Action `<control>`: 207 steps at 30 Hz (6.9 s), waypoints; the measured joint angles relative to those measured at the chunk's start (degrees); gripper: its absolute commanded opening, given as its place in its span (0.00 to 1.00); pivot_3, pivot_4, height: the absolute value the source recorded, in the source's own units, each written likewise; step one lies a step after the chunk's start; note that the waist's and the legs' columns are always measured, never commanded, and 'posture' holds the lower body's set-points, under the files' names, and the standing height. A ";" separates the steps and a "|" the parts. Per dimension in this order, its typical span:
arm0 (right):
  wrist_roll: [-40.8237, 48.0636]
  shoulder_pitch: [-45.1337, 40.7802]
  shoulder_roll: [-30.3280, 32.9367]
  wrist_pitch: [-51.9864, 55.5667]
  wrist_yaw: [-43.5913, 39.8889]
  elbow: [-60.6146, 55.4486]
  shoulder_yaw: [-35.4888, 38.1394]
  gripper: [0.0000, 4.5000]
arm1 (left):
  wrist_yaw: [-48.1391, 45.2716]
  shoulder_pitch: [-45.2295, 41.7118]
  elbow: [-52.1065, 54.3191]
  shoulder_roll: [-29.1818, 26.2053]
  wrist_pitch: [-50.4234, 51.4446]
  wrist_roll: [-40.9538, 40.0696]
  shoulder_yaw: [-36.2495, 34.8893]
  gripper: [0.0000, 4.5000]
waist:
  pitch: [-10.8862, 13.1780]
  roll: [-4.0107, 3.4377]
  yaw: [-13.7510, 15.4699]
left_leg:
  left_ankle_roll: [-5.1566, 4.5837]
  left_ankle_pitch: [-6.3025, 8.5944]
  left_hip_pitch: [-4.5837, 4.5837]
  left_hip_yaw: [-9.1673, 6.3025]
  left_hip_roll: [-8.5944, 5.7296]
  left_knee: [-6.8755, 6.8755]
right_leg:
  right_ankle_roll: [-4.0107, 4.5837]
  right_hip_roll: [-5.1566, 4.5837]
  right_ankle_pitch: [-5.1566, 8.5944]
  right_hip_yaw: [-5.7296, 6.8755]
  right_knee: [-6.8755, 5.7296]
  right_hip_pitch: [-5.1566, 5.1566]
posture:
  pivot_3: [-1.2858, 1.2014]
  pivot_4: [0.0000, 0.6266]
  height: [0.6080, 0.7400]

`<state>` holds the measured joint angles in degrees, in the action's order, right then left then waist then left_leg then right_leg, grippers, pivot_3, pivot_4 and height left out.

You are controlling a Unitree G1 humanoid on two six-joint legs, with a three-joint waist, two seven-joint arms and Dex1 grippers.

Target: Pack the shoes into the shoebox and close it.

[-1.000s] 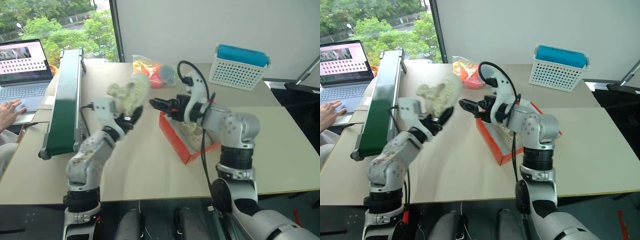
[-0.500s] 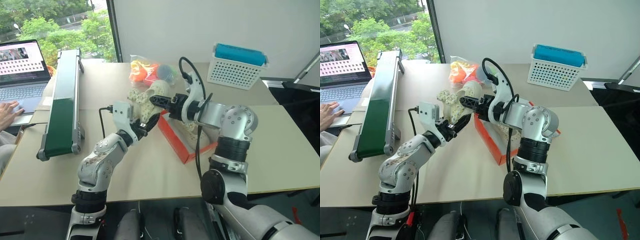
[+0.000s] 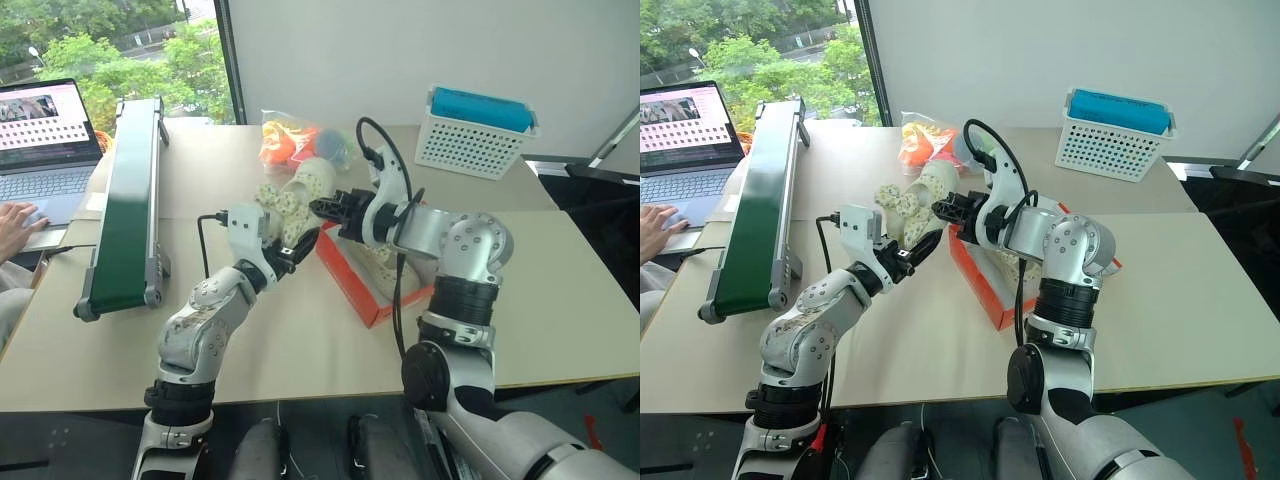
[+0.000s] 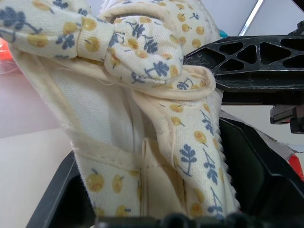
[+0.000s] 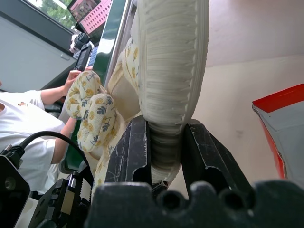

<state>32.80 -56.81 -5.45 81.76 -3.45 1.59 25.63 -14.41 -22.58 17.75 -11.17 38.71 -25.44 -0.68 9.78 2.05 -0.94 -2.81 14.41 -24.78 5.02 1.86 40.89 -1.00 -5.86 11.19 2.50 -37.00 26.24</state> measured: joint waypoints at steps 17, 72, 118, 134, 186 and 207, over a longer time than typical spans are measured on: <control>-1.23 -5.68 26.36 -0.23 -5.71 8.64 -7.30 0.15 | -9.21 7.92 3.20 -9.85 -2.36 3.00 1.99 0.98 | 0.17 -0.27 0.13 | -0.06 0.03 -0.12 0.01 -0.03 -0.03 | -0.01 -0.02 0.02 -0.01 0.17 0.07 | 0.52 0.24 0.69; -34.73 3.88 32.76 -32.77 -44.95 15.19 -55.76 0.15 | -8.85 7.07 3.69 -9.11 -0.90 4.08 2.04 0.98 | -0.26 0.15 0.50 | -0.07 0.10 0.99 -0.03 0.10 -0.07 | 0.01 0.00 0.05 0.10 0.36 -1.09 | 0.52 0.24 0.69; -32.51 28.60 64.91 -15.30 -29.12 -3.10 -39.39 0.02 | -27.10 4.51 -0.03 -13.54 -8.66 7.12 12.59 1.00 | -0.05 -0.48 0.77 | -0.20 0.10 0.07 0.23 -0.06 0.03 | -0.54 -0.16 0.38 -0.21 0.28 -0.06 | 0.52 0.24 0.69; -28.48 17.18 41.01 -30.24 -29.83 19.05 -34.64 0.02 | -26.92 3.83 -0.12 -14.11 -8.59 7.52 12.46 1.00 | -0.04 -0.47 0.46 | -0.21 0.10 0.02 0.19 -0.07 0.06 | -0.26 -0.09 0.17 -0.21 0.24 -0.08 | 0.52 0.24 0.69; 5.87 4.83 29.97 -44.38 -36.92 27.58 3.10 0.02 | -26.16 1.90 -1.02 -14.81 -8.62 9.45 11.27 1.00 | -0.01 -0.59 -0.06 | -0.16 0.07 0.13 0.18 0.04 0.00 | -0.22 0.00 0.14 -0.27 -0.03 -0.07 | 0.52 0.24 0.69; -16.42 12.65 32.99 -42.87 -44.04 14.44 -37.82 0.02 | -24.56 2.54 -0.74 -15.28 -8.09 9.48 10.42 1.00 | -0.01 -0.58 0.18 | -0.17 0.07 0.14 0.21 -0.07 0.08 | -0.21 -0.12 0.13 -0.23 -0.01 -0.08 | 0.52 0.24 0.69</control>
<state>16.38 -44.16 27.55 38.89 -47.49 16.03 -12.19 -38.97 -20.04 17.01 -26.45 30.62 -15.95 9.74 9.78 1.47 -0.75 -2.98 14.49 -24.64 5.23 1.79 40.97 -1.21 -5.98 11.32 2.27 -37.01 26.16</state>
